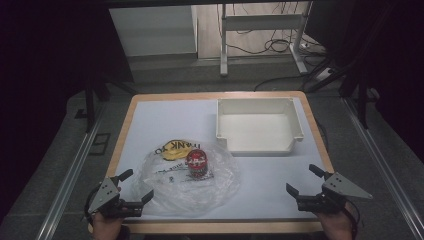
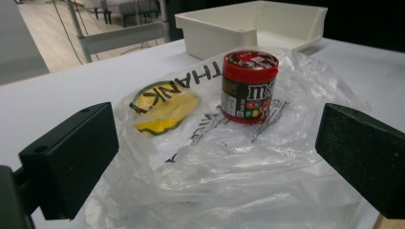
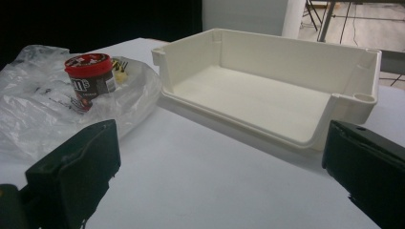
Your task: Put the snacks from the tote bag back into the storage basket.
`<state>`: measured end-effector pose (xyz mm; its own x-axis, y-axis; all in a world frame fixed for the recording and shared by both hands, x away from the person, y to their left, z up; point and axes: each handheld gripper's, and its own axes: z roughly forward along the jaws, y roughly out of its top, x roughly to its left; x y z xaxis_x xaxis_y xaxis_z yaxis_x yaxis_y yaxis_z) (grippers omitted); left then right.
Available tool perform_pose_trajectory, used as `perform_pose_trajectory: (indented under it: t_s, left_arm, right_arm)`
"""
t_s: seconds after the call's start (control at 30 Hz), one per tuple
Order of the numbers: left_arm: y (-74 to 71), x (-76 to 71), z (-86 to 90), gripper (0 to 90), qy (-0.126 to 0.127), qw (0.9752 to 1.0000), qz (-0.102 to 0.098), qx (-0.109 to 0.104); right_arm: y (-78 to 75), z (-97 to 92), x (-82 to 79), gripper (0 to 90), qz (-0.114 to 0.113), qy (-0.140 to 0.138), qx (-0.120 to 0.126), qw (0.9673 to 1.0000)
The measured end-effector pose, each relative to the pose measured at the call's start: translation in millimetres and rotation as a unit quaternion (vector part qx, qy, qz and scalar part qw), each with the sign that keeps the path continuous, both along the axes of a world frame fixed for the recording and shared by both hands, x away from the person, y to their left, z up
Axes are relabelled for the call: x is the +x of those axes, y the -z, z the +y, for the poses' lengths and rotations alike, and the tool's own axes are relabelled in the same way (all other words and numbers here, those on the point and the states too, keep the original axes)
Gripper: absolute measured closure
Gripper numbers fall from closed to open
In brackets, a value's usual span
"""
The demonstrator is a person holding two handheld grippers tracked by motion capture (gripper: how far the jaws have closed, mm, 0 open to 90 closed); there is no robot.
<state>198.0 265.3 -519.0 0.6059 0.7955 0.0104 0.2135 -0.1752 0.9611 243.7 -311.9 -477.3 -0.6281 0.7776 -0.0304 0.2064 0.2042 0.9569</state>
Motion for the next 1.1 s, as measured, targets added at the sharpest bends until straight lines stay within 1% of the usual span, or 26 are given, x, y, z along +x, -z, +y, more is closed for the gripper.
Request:
perform_pose_trajectory:
  t_s: [0.17,0.3,0.4,0.5,0.57,0.67,0.77,0.83,0.93,1.1]
  left_arm:
    - [-0.5,-0.9,0.8,0.6,-0.004,1.0,-0.007,-0.001]
    - [-0.7,-1.2,0.7,0.6,-0.005,0.9999,-0.009,-0.001]
    - [-0.9,-1.3,0.4,0.6,-0.005,0.9999,-0.01,0.001]
    - [-0.9,-1.4,0.2,0.6,-0.005,0.9999,-0.011,0.002]
    - [-0.9,-1.5,0.4,0.6,-0.006,0.9999,-0.012,0.002]
    - [-0.9,-1.5,0.4,0.6,-0.006,0.9999,-0.012,0.002]
    - [-0.8,-1.4,0.3,0.6,-0.006,0.9999,-0.012,0.002]
    - [-0.8,-1.5,0.2,0.6,-0.007,0.9999,-0.012,0.003]
    - [-0.6,-1.5,-0.1,0.6,-0.007,0.9999,-0.012,0.004]
    - [-0.5,-1.4,0.0,0.6,-0.007,0.9999,-0.012,0.004]
  right_arm:
    - [0.3,-2.4,0.6,0.0,0.005,0.006,-0.004,1.0]
    - [1.0,-2.5,1.7,0.0,0.013,0.007,-0.005,0.9999]
    - [1.0,-2.7,1.8,0.0,0.014,0.007,-0.004,0.9999]
    - [0.8,-2.9,1.2,0.0,0.012,0.005,-0.009,0.9999]
    - [0.5,-1.8,0.2,0.0,0.004,0.004,-0.018,0.9998]
    - [0.8,-0.9,-0.3,0.0,0.002,0.004,-0.024,0.9997]
    - [1.4,-1.1,0.2,0.0,0.005,0.001,-0.023,0.9997]
    - [1.8,-1.4,0.6,0.0,0.008,-0.008,-0.02,0.9997]
    - [1.5,-0.7,0.5,0.0,0.005,-0.013,-0.021,0.9997]
    - [1.3,-0.2,1.4,0.0,0.004,-0.015,-0.029,0.9994]
